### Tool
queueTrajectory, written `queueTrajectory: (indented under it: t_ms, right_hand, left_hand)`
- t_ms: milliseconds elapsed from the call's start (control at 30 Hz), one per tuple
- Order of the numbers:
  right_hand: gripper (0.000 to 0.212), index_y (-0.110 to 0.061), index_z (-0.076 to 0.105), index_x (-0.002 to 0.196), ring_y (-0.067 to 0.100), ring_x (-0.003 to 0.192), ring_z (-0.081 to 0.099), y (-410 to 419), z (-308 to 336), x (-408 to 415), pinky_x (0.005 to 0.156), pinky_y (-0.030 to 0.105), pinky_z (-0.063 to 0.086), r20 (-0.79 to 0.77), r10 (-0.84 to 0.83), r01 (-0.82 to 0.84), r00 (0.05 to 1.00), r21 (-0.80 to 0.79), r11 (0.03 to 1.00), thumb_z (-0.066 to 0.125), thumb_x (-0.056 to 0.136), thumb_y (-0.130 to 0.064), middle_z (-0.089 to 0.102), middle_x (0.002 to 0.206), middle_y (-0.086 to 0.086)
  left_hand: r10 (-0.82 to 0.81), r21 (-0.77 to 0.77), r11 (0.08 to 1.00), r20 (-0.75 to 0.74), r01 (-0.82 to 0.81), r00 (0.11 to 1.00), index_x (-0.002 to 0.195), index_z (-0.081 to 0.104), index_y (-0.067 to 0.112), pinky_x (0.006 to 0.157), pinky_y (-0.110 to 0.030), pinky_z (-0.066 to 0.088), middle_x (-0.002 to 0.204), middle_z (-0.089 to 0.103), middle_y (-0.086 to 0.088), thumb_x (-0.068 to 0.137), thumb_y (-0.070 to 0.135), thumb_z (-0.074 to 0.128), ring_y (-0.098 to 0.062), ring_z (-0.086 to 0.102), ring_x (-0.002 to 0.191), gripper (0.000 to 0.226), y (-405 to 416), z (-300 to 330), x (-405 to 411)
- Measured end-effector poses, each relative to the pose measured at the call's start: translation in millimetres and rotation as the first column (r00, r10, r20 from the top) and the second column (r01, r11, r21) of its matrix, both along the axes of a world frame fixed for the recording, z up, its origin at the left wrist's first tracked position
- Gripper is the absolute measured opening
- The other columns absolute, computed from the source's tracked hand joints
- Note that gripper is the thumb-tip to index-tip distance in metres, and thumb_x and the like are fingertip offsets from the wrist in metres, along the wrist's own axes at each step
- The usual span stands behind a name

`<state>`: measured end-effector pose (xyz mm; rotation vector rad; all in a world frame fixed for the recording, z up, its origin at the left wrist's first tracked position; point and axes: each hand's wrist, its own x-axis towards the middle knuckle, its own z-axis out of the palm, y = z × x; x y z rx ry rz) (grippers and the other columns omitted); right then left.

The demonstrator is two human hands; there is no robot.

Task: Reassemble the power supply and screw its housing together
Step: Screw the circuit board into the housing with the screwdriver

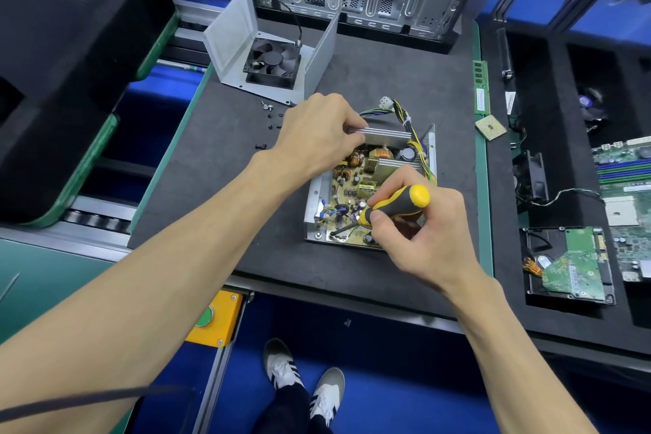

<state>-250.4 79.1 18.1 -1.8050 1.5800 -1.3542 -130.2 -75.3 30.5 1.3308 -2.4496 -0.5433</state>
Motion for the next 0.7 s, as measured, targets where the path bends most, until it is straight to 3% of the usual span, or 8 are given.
queueTrajectory:
  t_ms: [267,500,567,700]
  right_hand:
    - [0.02,0.0,0.064,0.076,0.021,0.052,0.058,-0.7,5.6,0.6,0.047,0.025,0.045,0.013,-0.031,0.031,0.999,-0.045,0.999,0.059,0.078,-0.02,0.064,0.064,-0.006]
    - [0.02,-0.001,0.064,0.076,0.023,0.053,0.058,-0.9,9.6,-1.2,0.046,0.028,0.045,0.031,-0.007,0.006,0.999,0.003,1.0,0.059,0.079,-0.021,0.063,0.07,-0.006]
    - [0.019,-0.002,0.063,0.077,0.022,0.053,0.058,-1.1,9.9,-1.5,0.046,0.025,0.045,0.031,0.005,-0.005,0.999,0.007,1.0,0.059,0.079,-0.02,0.063,0.07,-0.006]
    - [0.017,-0.004,0.063,0.077,0.018,0.052,0.055,-1.6,8.8,-1.3,0.05,0.017,0.04,0.028,0.023,-0.024,0.999,0.024,0.999,0.059,0.079,-0.02,0.062,0.067,-0.007]
  left_hand:
    - [0.015,-0.014,1.0,-0.005,-0.015,1.0,0.093,0.079,0.022,0.077,-0.039,0.053,0.092,0.077,-0.001,0.089,0.031,0.065,-0.028,0.066,0.096,0.017,1.9,-0.2,-0.9]
    - [0.008,-0.035,0.999,-0.007,-0.008,1.0,0.095,0.08,0.026,0.072,-0.034,0.046,0.092,0.077,0.002,0.091,0.035,0.065,-0.026,0.066,0.096,0.017,2.0,-0.9,-2.9]
    - [0.007,-0.039,0.999,0.001,-0.007,1.0,0.096,0.08,0.027,0.07,-0.032,0.044,0.092,0.077,0.002,0.091,0.036,0.065,-0.026,0.065,0.095,0.018,2.3,-0.5,-3.2]
    - [-0.006,-0.022,1.0,-0.001,0.006,1.0,0.098,0.08,0.028,0.078,-0.04,0.054,0.095,0.078,0.001,0.091,0.033,0.065,-0.028,0.066,0.098,0.017,3.5,1.6,-2.7]
